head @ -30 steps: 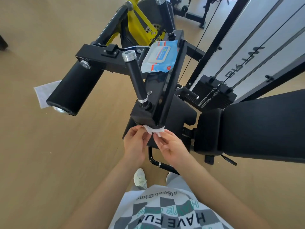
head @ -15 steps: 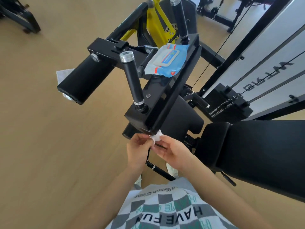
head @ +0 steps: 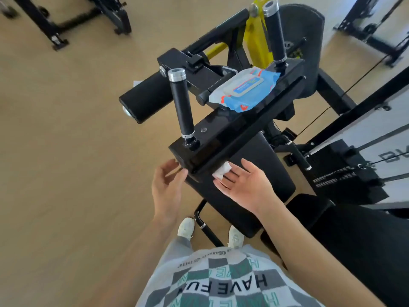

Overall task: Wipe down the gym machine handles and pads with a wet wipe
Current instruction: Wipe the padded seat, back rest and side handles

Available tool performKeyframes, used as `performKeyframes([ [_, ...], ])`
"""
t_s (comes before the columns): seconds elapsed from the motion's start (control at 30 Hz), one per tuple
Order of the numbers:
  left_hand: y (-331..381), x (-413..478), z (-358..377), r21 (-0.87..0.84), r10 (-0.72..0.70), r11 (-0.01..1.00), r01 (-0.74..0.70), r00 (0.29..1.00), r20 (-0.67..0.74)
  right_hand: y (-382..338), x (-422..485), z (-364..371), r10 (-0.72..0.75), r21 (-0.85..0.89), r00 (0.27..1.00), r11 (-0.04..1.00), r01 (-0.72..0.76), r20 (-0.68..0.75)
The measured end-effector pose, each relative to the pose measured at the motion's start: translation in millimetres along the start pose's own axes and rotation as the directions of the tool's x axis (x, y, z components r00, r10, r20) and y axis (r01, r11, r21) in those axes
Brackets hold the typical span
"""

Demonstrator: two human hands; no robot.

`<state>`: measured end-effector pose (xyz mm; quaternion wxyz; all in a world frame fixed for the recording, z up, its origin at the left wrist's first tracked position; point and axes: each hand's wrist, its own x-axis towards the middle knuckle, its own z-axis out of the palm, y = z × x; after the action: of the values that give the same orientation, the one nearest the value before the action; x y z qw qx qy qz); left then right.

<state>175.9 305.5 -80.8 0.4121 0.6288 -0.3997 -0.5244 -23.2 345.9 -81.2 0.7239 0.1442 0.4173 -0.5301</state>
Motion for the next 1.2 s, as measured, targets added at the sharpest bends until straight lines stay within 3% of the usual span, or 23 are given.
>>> performKeyframes([
  [0.17, 8, -14, 23, -0.067, 0.006, 0.998, -0.012, 0.996, -0.086, -24, 0, -13, -0.045, -0.004, 0.997, 0.999, 0.045, 0.056],
  [0.37, 11, -21, 32, -0.019, 0.024, 0.999, -0.027, 0.985, -0.173, 4, -2, -6, 0.149, -0.202, 0.972, 0.973, -0.111, 0.184],
  [0.5, 11, -26, 35, 0.009, 0.026, 1.0, -0.024, 0.978, -0.209, 3, 3, -13, 0.204, -0.156, 0.959, 0.972, -0.175, 0.196],
  [0.77, 12, -42, 48, 0.091, 0.075, 0.994, -0.056, 0.97, -0.232, -65, 10, -32, -0.017, 0.033, 0.994, 0.999, 0.013, 0.109],
  [0.97, 14, -71, 72, 0.248, 0.176, 0.963, -0.108, 0.945, -0.274, -75, 16, -32, -0.055, 0.008, 0.99, 0.998, 0.055, 0.127],
  [1.07, 12, -74, 86, 0.419, 0.446, 0.849, -0.322, 0.862, -0.241, -59, 14, -25, 0.035, -0.097, 0.989, 0.995, -0.021, 0.146],
  [1.2, 23, -45, 100, 0.652, 0.75, 0.45, -0.61, 0.655, 0.095, -60, 15, -29, 0.121, -0.136, 0.976, 0.986, -0.097, 0.179],
])
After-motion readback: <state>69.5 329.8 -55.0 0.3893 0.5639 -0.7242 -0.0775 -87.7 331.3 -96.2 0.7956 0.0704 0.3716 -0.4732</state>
